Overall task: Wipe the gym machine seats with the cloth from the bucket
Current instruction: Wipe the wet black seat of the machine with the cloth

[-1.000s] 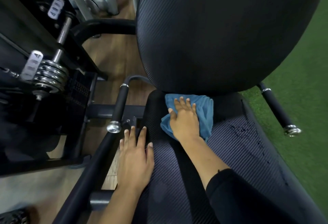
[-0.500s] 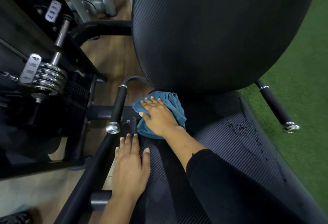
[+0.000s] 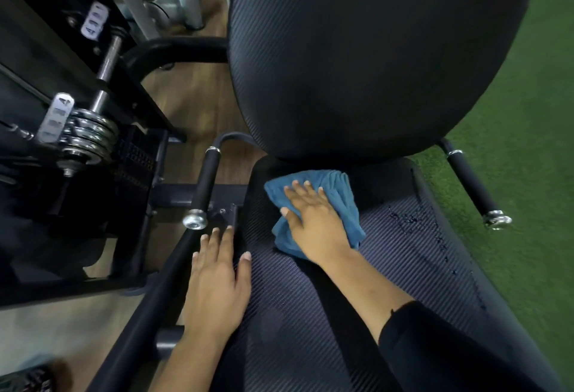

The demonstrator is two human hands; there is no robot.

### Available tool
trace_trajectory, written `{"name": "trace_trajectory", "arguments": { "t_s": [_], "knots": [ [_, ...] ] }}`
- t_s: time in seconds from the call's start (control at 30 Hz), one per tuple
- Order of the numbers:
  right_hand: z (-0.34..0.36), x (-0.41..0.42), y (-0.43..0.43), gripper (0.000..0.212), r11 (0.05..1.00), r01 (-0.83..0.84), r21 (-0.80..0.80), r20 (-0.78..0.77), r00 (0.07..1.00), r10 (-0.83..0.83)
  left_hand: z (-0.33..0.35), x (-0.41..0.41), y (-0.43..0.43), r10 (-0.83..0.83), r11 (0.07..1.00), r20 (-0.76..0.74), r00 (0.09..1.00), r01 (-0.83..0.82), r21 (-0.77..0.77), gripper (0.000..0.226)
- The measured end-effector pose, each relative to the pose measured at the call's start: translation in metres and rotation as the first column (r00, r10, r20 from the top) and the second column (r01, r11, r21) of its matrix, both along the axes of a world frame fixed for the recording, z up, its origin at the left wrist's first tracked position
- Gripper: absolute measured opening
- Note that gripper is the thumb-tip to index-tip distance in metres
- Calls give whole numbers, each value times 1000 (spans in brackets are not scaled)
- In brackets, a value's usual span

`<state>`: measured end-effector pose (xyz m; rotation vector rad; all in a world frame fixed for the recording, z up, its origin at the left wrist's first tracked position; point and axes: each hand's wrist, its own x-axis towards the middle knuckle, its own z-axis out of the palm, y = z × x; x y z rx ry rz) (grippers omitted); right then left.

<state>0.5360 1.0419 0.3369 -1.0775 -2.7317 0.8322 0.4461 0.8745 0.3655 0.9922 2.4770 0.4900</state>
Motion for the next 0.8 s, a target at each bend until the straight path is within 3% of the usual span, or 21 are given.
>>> {"name": "trace_trajectory", "arguments": {
  "t_s": [0.13,0.3,0.5,0.7,0.8],
  "knots": [
    [14,35,-27,61,992,-121,-20,-80,990,119,1,-1,-1,39,999,20,999,-39,-4,56],
    [8,21,-12,63,1000,17,-13,-3,1000,-17,2,-3,-5,63,998,17,998,-63,18,53],
    [24,33,-63,55,981,-192,17,-45,980,192,-2,-4,-11,110,994,22,994,-110,-21,51],
    [14,47,-24,60,994,109,28,31,993,-110,2,3,-10,51,999,18,999,-52,3,54],
    [17,36,-34,56,994,106,30,56,993,-107,2,8,-5,26,999,25,999,-26,29,54]
  ]
}}
